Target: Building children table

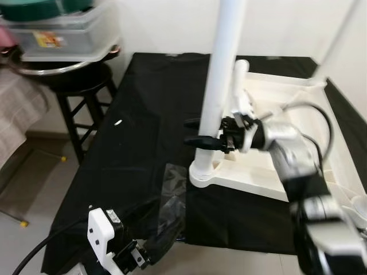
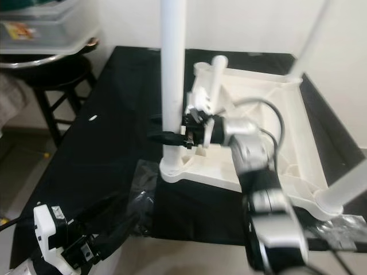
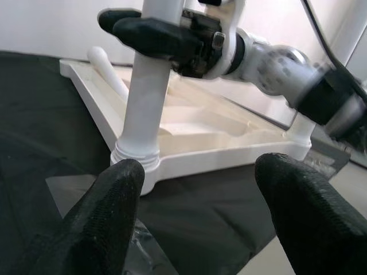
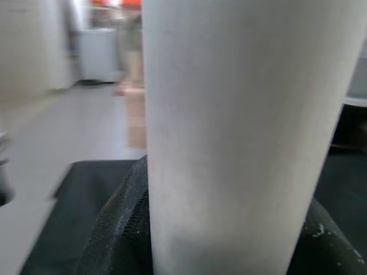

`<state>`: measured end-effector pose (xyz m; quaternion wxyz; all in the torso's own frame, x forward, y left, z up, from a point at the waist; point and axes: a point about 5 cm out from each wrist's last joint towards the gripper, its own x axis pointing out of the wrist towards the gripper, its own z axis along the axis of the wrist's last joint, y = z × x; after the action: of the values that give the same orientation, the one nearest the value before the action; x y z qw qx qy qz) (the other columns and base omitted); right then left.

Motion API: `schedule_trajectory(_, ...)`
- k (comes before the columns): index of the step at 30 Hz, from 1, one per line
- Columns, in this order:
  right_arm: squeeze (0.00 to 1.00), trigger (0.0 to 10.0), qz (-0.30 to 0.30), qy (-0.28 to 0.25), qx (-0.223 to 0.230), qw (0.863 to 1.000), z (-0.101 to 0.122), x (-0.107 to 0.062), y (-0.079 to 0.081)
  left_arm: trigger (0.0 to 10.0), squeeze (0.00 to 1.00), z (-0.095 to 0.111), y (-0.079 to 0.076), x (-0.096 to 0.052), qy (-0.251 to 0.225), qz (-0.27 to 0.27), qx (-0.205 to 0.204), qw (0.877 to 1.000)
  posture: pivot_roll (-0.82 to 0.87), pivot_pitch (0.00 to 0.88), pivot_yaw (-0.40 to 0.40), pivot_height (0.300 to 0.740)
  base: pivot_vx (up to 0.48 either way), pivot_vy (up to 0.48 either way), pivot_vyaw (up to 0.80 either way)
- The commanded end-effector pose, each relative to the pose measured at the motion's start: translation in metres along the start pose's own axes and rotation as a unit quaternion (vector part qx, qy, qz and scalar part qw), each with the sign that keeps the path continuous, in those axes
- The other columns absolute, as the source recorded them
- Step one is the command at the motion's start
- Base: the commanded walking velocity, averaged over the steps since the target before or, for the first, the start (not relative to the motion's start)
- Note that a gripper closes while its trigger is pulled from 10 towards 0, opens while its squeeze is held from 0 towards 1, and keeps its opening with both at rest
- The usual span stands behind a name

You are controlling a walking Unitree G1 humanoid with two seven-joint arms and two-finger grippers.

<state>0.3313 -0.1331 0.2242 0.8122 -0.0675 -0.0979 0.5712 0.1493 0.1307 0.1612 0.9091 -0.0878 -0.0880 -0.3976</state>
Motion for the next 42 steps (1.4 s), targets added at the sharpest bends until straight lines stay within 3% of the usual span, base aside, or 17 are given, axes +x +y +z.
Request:
schedule_trajectory(1, 0.00, 0.0, -0.034, 0.051, 0.012, 0.998, -0.017, -0.004, 0.004, 10.0, 0.00, -0.004, 0.001, -0.003, 0.007, 0.002, -0.006, 1.000, 0.13, 0.147, -0.049, 0.740, 0.000, 0.000, 0.00)
schedule_trajectory(2, 0.00, 0.0, -0.332, 0.117, 0.036, 0.935, -0.044, -0.007, 0.041, 10.0, 0.00, -0.004, 0.004, -0.003, 0.007, 0.001, -0.003, 1.000, 0.12, 0.154, -0.044, 0.740, 0.000, 0.000, 0.00)
schedule_trajectory(3, 0.00, 0.0, -0.403, 0.136, 0.025, 0.905, -0.044, -0.015, 0.058, 10.0, 0.00, -0.004, 0.006, -0.002, 0.007, 0.000, -0.001, 1.000, 0.11, 0.141, -0.024, 0.740, 0.000, 0.000, 0.00)
schedule_trajectory(5, 0.00, 0.0, -0.403, 0.136, 0.025, 0.905, -0.044, -0.015, 0.058, 10.0, 0.00, -0.004, 0.006, -0.002, 0.007, 0.000, -0.001, 1.000, 0.11, 0.141, -0.024, 0.740, 0.000, 0.000, 0.00)
schedule_trajectory(6, 0.00, 0.0, -0.429, 0.143, 0.017, 0.892, -0.041, -0.018, 0.068, 10.0, 0.00, -0.005, 0.007, -0.002, 0.008, -0.001, 0.000, 1.000, 0.11, 0.141, -0.024, 0.740, 0.000, 0.000, 0.00)
schedule_trajectory(7, 0.00, 0.0, -0.414, 0.133, 0.015, 0.900, -0.038, -0.013, 0.072, 10.0, 0.00, -0.005, 0.008, -0.001, 0.008, 0.000, 0.002, 1.000, 0.10, 0.113, -0.016, 0.740, 0.000, 0.000, 0.00)
schedule_trajectory(13, 0.00, 0.0, -0.388, 0.122, 0.029, 0.913, -0.041, 0.003, 0.071, 10.0, 0.00, -0.008, 0.012, 0.002, 0.006, -0.003, 0.006, 1.000, 0.10, 0.093, -0.017, 0.740, 0.000, 0.000, 0.00)
schedule_trajectory(14, 0.00, 3.0, -0.381, 0.122, 0.033, 0.916, -0.042, 0.005, 0.071, 10.0, 0.00, -0.008, 0.013, 0.002, 0.006, -0.002, 0.007, 1.000, 0.10, 0.087, -0.017, 0.740, 0.000, 0.000, 0.00)
schedule_trajectory(15, 0.00, 10.0, -0.373, 0.116, 0.042, 0.920, -0.041, 0.007, 0.070, 10.0, 0.00, -0.008, 0.014, 0.002, 0.006, -0.003, 0.008, 1.000, 0.10, 0.084, -0.015, 0.740, 0.000, 0.000, 0.00)
schedule_trajectory(17, 0.00, 10.0, -0.370, 0.113, 0.049, 0.921, -0.039, 0.007, 0.071, 10.0, 0.00, -0.008, 0.014, 0.002, 0.006, -0.003, 0.008, 1.000, 0.10, 0.083, -0.012, 0.740, 0.000, 0.000, 0.00)
schedule_trajectory(18, 1.00, 10.0, -0.343, 0.108, 0.057, 0.932, -0.037, 0.009, 0.071, 10.0, 0.00, -0.008, 0.014, 0.002, 0.006, -0.004, 0.008, 1.000, 0.10, 0.083, -0.012, 0.740, 0.000, 0.000, 0.00)
schedule_trajectory(22, 1.00, 10.0, -0.308, 0.070, 0.086, 0.945, -0.023, 0.013, 0.067, 10.0, 0.00, -0.008, 0.014, 0.003, 0.006, -0.006, 0.008, 1.000, 0.10, 0.084, -0.008, 0.740, 0.000, 0.000, 0.00)
schedule_trajectory(26, 1.00, 10.0, -0.159, 0.002, 0.010, 0.987, 0.018, 0.019, 0.051, 10.0, 0.00, -0.007, 0.014, 0.005, 0.003, -0.007, 0.008, 1.000, 0.11, 0.102, -0.012, 0.740, 0.000, 0.000, 0.00)
schedule_trajectory(30, 1.00, 10.0, -0.097, 0.008, -0.014, 0.995, 0.022, 0.020, 0.050, 10.0, 0.00, -0.006, 0.014, 0.005, 0.002, -0.007, 0.009, 1.000, 0.11, 0.104, -0.012, 0.740, 0.000, 0.000, 0.00)
schedule_trajectory(32, 0.83, 10.0, -0.052, 0.032, -0.046, 0.997, 0.022, 0.019, 0.045, 10.0, 0.00, -0.005, 0.013, 0.005, 0.002, -0.006, 0.010, 1.000, 0.11, 0.112, -0.009, 0.740, 0.000, 0.000, 0.00)
schedule_trajectory(33, 0.00, 10.0, -0.038, 0.032, -0.048, 0.998, 0.025, 0.020, 0.039, 10.0, 0.00, -0.005, 0.013, 0.005, 0.002, -0.007, 0.010, 1.000, 0.12, 0.118, -0.008, 0.740, 0.000, 0.000, 0.00)
schedule_trajectory(42, 0.00, 10.0, 0.027, 0.028, -0.062, 0.997, 0.039, 0.019, 0.008, 10.0, 0.00, -0.002, 0.010, 0.002, 0.005, -0.008, 0.010, 1.000, 0.14, 0.141, -0.005, 0.740, 0.000, 0.000, 0.00)
